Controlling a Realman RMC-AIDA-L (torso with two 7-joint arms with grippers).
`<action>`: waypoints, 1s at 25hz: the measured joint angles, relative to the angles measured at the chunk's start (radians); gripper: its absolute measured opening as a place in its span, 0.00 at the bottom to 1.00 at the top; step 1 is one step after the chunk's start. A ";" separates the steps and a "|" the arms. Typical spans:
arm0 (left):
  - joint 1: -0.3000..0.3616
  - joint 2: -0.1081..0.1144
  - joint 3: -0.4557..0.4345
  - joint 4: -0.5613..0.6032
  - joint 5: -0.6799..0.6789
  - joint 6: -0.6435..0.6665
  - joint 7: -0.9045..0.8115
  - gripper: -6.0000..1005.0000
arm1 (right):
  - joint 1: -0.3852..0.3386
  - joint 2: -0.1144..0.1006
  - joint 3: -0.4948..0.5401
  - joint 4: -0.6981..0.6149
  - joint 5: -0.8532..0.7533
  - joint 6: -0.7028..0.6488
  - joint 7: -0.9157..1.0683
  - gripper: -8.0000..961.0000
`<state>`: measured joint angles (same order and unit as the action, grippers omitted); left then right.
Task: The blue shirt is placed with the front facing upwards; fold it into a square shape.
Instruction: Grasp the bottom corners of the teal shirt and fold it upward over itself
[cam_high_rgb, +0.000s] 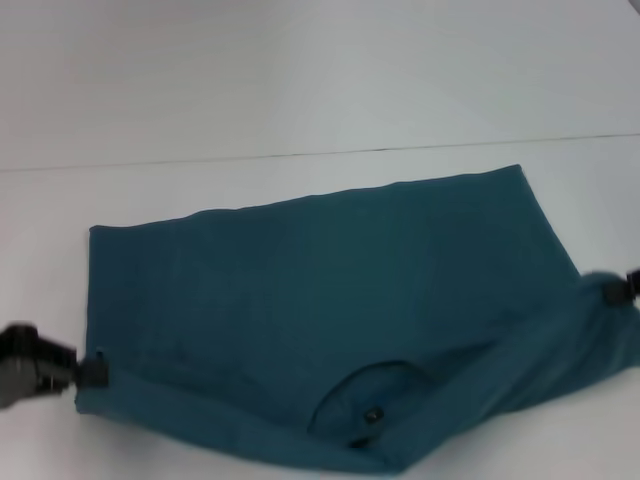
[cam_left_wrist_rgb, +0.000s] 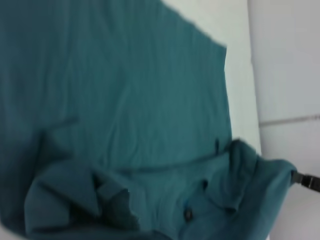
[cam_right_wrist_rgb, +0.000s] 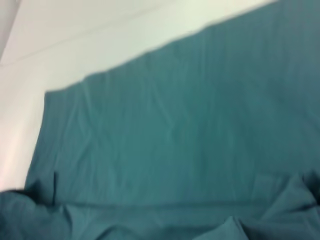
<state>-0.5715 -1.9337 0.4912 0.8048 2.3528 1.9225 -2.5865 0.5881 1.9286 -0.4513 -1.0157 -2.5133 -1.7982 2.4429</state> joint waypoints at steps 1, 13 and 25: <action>-0.012 0.006 -0.010 -0.002 0.000 -0.008 -0.012 0.02 | 0.010 -0.002 0.012 0.000 0.001 0.014 0.005 0.05; -0.085 0.053 -0.007 -0.095 0.006 -0.267 -0.121 0.02 | 0.075 -0.036 0.028 0.106 0.120 0.247 0.079 0.05; -0.156 0.048 0.066 -0.188 0.007 -0.517 -0.130 0.02 | 0.134 -0.020 -0.094 0.282 0.115 0.581 0.128 0.05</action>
<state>-0.7279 -1.8855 0.5570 0.6170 2.3600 1.4052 -2.7167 0.7217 1.9087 -0.5451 -0.7340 -2.3985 -1.2173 2.5711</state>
